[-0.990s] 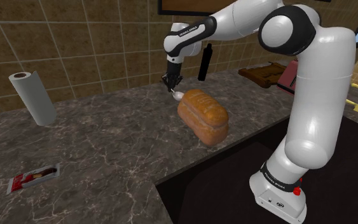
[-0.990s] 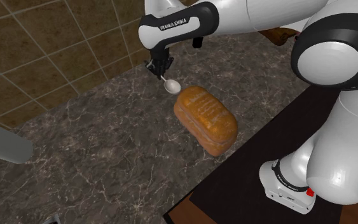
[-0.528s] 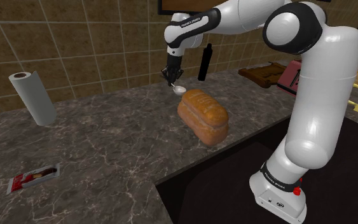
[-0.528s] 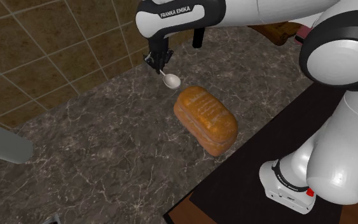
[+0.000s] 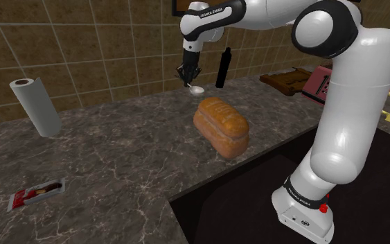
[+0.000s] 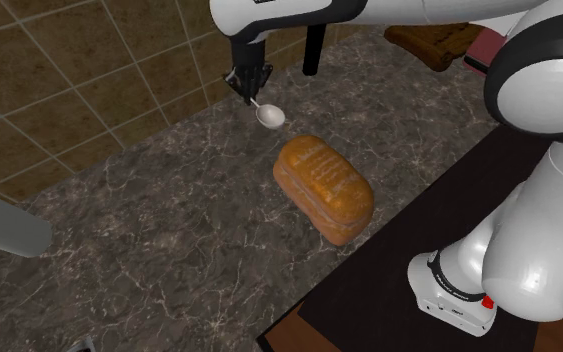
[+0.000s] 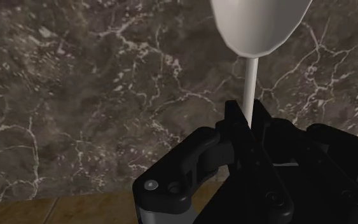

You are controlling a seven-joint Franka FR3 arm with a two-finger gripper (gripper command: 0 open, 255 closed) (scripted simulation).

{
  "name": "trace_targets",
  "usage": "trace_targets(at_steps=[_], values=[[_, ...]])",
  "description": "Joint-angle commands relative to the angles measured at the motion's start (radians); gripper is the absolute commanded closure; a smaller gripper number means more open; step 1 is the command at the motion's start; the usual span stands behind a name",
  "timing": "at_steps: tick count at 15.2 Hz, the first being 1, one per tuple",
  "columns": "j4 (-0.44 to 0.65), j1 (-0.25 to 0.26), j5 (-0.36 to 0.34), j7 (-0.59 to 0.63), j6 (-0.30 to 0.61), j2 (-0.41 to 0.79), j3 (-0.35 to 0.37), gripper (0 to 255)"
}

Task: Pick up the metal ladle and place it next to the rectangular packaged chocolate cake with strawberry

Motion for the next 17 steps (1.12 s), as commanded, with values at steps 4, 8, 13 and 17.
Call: trace_targets(at_steps=[4, 8, 13, 17], values=[[0.001, 0.028, -0.007, 0.047, -0.022, -0.026, 0.014, 255], [-0.047, 0.084, -0.016, 0.132, 0.003, -0.059, 0.044, 255], [-0.079, 0.153, -0.027, 0.242, 0.025, -0.081, 0.084, 255], [-0.082, 0.207, -0.037, 0.332, 0.037, -0.082, 0.118, 255]])
